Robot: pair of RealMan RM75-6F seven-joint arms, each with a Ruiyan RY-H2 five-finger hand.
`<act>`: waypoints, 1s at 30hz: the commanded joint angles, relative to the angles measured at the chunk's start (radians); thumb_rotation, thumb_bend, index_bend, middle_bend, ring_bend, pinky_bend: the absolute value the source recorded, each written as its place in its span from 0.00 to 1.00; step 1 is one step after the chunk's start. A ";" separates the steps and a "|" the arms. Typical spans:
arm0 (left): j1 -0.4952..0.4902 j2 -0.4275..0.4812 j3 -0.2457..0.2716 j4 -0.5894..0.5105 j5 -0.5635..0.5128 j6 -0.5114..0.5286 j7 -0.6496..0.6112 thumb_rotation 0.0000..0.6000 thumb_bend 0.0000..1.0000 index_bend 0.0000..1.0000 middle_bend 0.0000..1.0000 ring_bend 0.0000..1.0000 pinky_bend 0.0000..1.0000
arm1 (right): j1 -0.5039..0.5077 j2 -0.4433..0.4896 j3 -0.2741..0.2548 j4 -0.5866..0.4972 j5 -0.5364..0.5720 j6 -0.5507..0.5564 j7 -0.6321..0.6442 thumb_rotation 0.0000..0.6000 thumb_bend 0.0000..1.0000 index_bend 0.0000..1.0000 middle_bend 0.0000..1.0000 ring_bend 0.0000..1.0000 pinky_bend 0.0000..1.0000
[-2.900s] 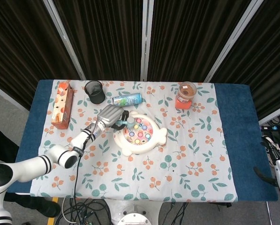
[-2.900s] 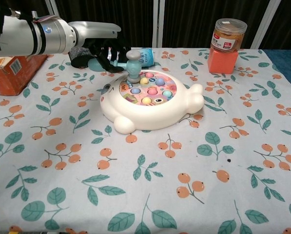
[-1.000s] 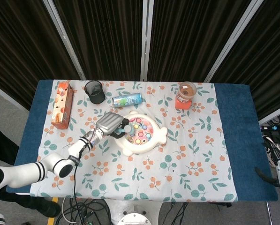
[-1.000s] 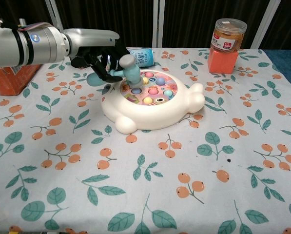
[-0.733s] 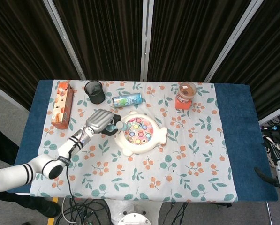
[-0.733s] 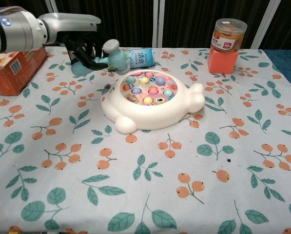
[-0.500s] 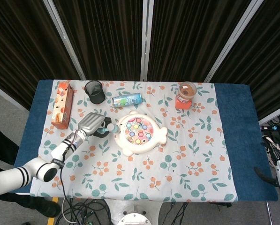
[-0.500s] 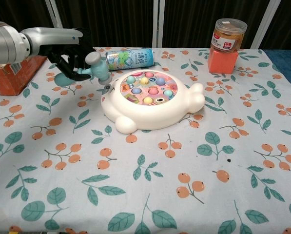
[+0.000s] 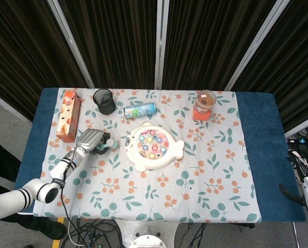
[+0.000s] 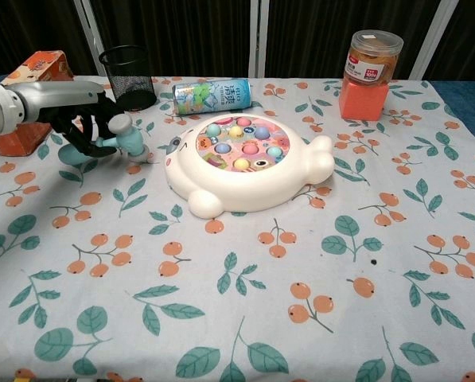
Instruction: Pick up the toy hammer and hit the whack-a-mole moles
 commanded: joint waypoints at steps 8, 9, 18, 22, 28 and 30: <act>0.012 -0.003 0.005 0.013 0.020 -0.006 0.004 1.00 0.44 0.52 0.52 0.38 0.46 | -0.006 0.002 -0.002 -0.013 -0.003 0.010 -0.013 1.00 0.14 0.05 0.24 0.00 0.08; 0.013 -0.003 0.005 0.013 0.021 -0.008 0.007 1.00 0.43 0.51 0.52 0.38 0.46 | -0.007 0.003 -0.002 -0.015 -0.003 0.011 -0.014 1.00 0.14 0.05 0.24 0.00 0.08; 0.021 -0.011 0.007 0.019 0.016 -0.015 0.030 1.00 0.35 0.47 0.50 0.36 0.45 | -0.012 0.005 -0.005 -0.022 -0.006 0.017 -0.018 1.00 0.14 0.05 0.25 0.00 0.08; 0.025 -0.011 0.004 0.017 0.013 -0.017 0.031 1.00 0.30 0.46 0.49 0.36 0.45 | -0.014 0.007 -0.005 -0.025 -0.008 0.019 -0.019 1.00 0.14 0.05 0.25 0.00 0.08; 0.030 -0.013 0.001 0.016 0.012 -0.017 0.035 1.00 0.26 0.44 0.49 0.36 0.45 | -0.017 0.009 -0.006 -0.028 -0.010 0.022 -0.023 1.00 0.14 0.05 0.25 0.00 0.08; 0.033 -0.013 -0.003 0.016 0.012 -0.012 0.033 1.00 0.25 0.44 0.48 0.35 0.45 | -0.017 0.009 -0.006 -0.030 -0.010 0.023 -0.024 1.00 0.14 0.05 0.25 0.00 0.08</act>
